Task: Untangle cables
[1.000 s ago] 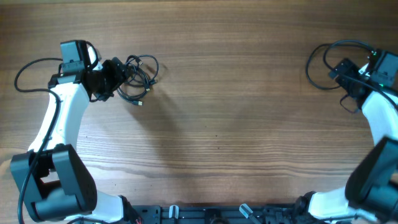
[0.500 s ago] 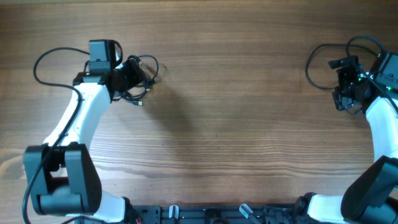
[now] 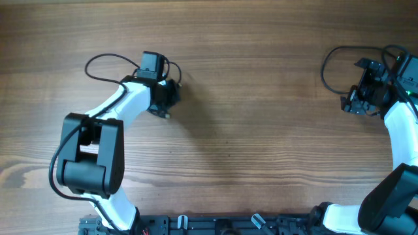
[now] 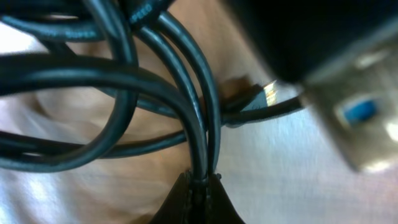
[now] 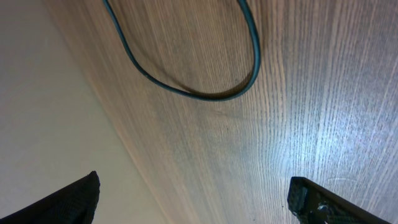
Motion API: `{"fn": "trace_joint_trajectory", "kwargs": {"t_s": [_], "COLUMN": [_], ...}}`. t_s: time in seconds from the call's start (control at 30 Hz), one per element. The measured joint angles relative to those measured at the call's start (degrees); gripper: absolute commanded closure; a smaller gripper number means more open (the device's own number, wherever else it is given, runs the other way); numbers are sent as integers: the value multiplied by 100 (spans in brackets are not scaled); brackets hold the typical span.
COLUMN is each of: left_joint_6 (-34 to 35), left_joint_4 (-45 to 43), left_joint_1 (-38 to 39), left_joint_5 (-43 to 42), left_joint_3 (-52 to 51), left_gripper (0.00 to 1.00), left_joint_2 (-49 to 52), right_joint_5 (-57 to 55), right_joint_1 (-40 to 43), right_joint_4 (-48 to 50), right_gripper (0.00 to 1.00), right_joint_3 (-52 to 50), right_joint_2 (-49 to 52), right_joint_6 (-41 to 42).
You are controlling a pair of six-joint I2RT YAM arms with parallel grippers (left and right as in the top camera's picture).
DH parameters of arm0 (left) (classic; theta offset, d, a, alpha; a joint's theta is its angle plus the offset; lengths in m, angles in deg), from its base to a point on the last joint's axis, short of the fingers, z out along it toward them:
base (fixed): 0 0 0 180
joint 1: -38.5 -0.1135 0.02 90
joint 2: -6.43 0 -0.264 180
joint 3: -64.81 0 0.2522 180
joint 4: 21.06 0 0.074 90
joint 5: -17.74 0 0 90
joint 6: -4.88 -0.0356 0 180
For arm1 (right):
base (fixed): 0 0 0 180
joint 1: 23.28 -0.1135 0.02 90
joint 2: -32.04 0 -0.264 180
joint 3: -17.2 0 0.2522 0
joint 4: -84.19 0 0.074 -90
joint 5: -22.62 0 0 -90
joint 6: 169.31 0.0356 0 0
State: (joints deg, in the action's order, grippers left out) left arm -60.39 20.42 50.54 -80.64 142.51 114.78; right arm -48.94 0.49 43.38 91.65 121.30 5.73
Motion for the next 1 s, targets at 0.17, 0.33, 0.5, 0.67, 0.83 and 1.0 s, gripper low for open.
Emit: {"fn": "trace_joint_trajectory", "kwargs": {"t_s": [0.17,0.33,0.5,0.67,0.83,1.0], "left_joint_6": [0,24,175,361,428,470], "left_joint_4": [1322,1967,2371,2761,2850,2955], "left_joint_1": [640,1119,1235,1244,1491,1751], "left_joint_5": [-247,-352,-369,-494,-538,-575], "left_joint_3": [-44,-79,-79,-79,-79,-79], "left_gripper": [96,95,96,82,50,38], "left_joint_2": [-391,-1707,-2155,-2153,-2153,-2153], "right_joint_5": [0,0,0,0,0,0], "right_joint_1": [0,0,0,0,0,0], "right_joint_4": [2,2,2,2,2,2], "right_gripper": [0,0,0,0,1,0], "right_joint_3": [0,0,0,0,0,0], "right_joint_2": [0,0,0,0,0,0], "right_joint_6": [131,192,195,195,195,195]}}
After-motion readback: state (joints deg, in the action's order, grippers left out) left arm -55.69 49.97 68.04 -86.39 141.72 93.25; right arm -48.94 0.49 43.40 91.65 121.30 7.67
